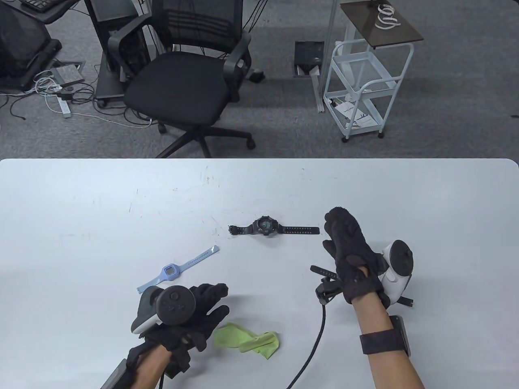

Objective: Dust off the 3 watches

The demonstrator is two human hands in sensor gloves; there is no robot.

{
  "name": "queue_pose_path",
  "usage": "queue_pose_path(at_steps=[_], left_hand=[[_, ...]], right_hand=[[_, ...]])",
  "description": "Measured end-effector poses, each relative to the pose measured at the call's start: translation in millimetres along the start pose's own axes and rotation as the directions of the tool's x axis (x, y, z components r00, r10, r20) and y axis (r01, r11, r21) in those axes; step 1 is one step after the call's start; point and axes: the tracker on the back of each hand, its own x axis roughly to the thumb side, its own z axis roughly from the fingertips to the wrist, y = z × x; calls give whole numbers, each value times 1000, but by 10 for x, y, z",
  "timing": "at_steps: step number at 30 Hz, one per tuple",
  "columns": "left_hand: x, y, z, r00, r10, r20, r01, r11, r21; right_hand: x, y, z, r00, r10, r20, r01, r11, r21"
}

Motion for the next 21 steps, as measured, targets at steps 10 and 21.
queue_pose_path(at_steps=[10, 21], left_hand=[[-13, 23, 28, 1000, 4, 5, -4, 1000, 15], [-78, 83, 61, 1000, 17, -26, -15, 999, 42]], right_hand=[[-128, 101, 414, 955, 276, 108, -288, 952, 109], [-202, 899, 692, 609, 617, 498, -792, 509, 337]])
